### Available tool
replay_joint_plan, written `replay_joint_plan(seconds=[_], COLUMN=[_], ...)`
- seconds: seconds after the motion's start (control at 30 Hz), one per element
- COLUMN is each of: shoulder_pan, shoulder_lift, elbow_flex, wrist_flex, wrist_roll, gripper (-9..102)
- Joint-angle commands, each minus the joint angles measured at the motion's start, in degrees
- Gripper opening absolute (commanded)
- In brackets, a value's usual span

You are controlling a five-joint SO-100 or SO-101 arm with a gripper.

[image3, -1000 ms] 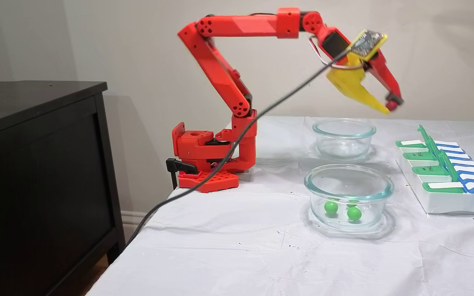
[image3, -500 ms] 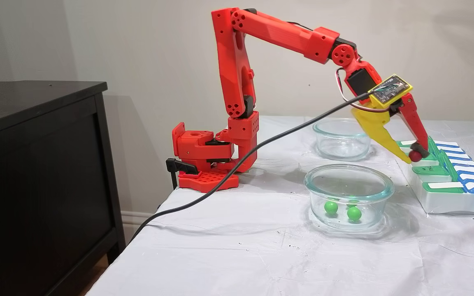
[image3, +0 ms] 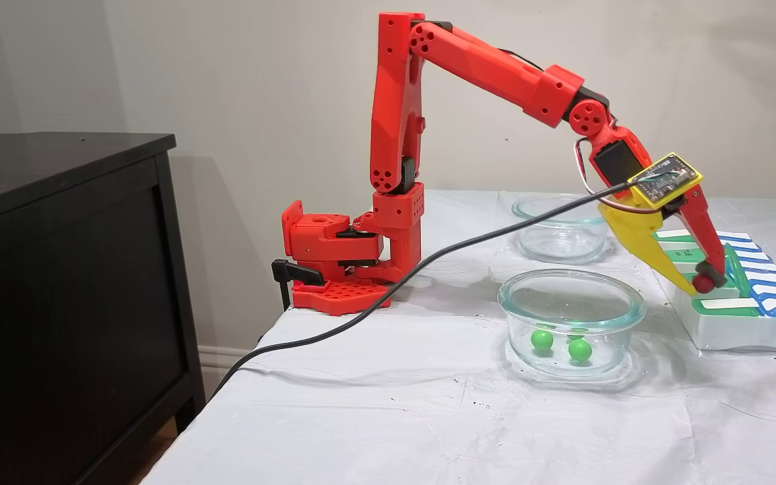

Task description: Sort medicines into box.

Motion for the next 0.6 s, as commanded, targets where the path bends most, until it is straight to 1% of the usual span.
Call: replay_joint_plan(seconds=[0.0, 0.1, 0.23, 0.3, 0.43, 0.57], shoulder_pan=[-1.23, -1.76, -2.11, -2.11, -1.76, -1.05], shoulder_lift=[2.02, 3.34, 5.54, 5.89, 6.50, 9.49], elbow_flex=[-5.27, -3.60, -1.49, -1.23, -0.97, -0.62], wrist_flex=[-0.79, -0.26, -0.26, 0.09, 0.09, 1.85], wrist_roll=[-1.41, -2.29, -3.16, -3.16, -3.52, -4.92], gripper=[8, 16, 20, 25, 24, 18])
